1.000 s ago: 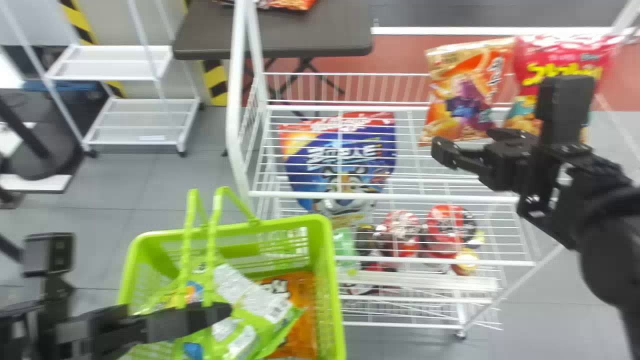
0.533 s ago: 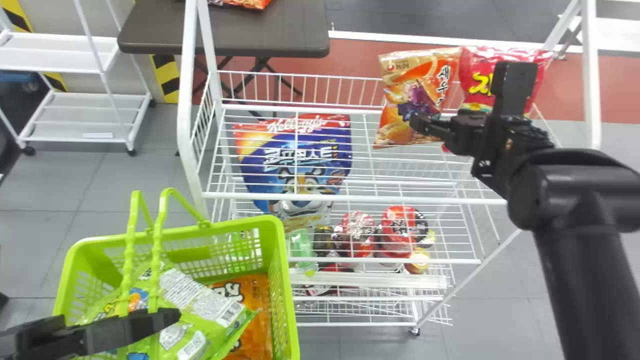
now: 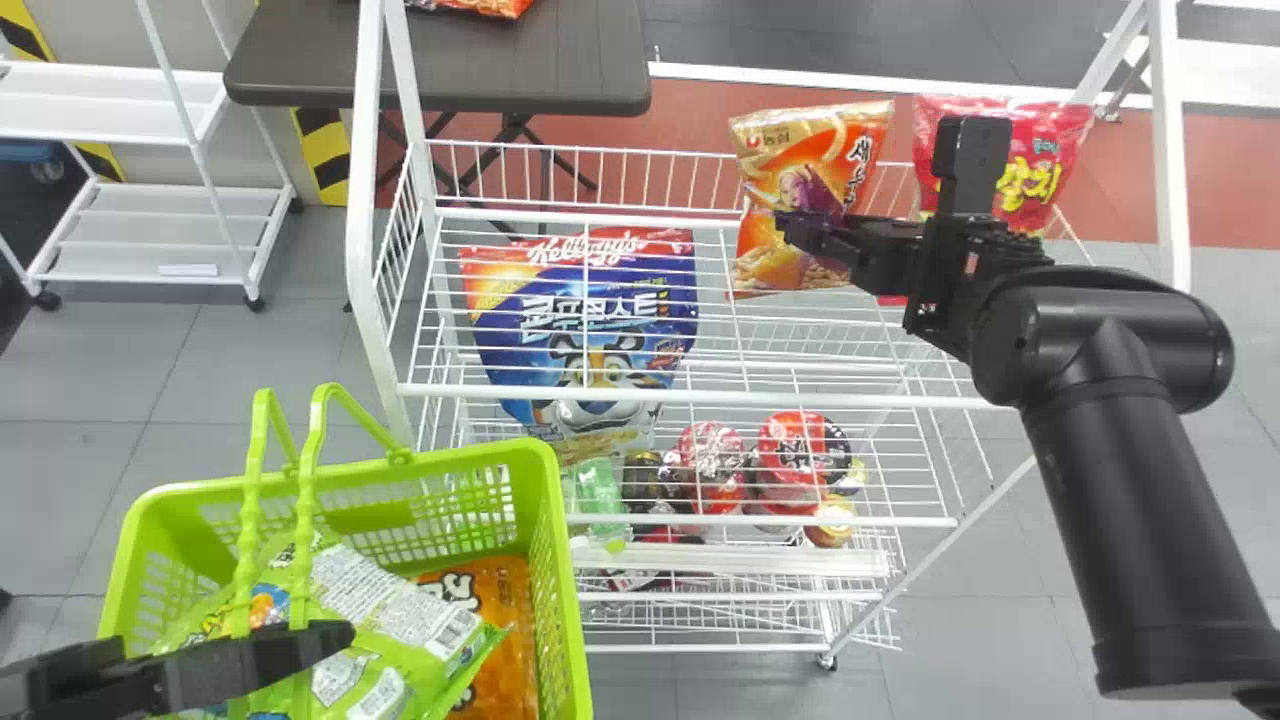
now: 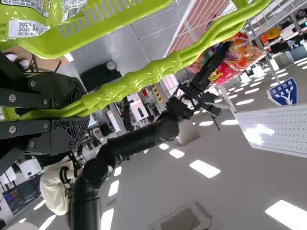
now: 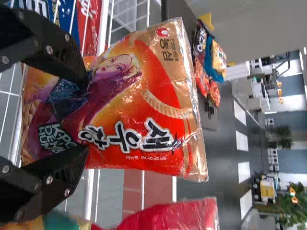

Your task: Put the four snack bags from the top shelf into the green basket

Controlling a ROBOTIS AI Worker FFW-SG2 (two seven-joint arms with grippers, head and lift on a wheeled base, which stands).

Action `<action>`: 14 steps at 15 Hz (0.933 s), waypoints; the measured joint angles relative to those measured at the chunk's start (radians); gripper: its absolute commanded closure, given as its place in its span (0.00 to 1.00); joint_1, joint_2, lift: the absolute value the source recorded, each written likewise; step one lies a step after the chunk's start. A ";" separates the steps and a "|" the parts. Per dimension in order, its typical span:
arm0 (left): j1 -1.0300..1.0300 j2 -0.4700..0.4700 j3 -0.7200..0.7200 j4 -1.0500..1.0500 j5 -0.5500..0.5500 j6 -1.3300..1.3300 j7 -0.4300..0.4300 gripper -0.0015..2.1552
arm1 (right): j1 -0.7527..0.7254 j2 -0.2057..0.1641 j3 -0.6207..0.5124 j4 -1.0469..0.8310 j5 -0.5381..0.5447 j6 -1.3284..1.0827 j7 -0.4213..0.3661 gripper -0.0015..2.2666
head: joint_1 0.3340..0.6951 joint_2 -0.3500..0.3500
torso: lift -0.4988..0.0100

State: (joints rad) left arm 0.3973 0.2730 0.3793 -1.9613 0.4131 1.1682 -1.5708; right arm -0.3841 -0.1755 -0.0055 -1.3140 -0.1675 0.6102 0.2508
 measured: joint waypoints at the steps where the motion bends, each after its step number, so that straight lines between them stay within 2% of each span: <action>1: 0.000 0.001 0.000 0.001 0.001 0.000 0.000 1.00 | 0.009 0.006 -0.001 -0.012 0.000 0.000 -0.016 0.99 | 1.00 0.39 | 0.98; 5: 0.001 0.004 0.000 0.001 0.003 0.000 0.000 1.00 | 0.056 0.011 -0.013 -0.080 -0.003 0.000 -0.022 0.99 | 1.00 0.39 | 0.98; 8: 0.003 0.005 0.000 0.001 0.005 0.000 0.000 1.00 | 0.125 0.010 -0.036 -0.204 -0.050 0.005 -0.022 0.99 | 1.00 0.40 | 0.98; 10: 0.005 0.004 0.002 -0.002 0.006 0.000 0.000 1.00 | 0.200 0.009 -0.055 -0.375 -0.112 0.092 -0.019 0.99 | 1.00 0.41 | 0.98; 14: 0.006 -0.002 0.008 -0.008 0.005 0.000 0.000 1.00 | 0.333 0.002 -0.050 -0.754 -0.245 0.460 -0.009 0.99 | 1.00 0.53 | 0.98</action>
State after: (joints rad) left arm 0.4035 0.2710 0.3877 -1.9692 0.4177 1.1682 -1.5708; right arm -0.0512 -0.1731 -0.0552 -2.0683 -0.4122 1.0706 0.2416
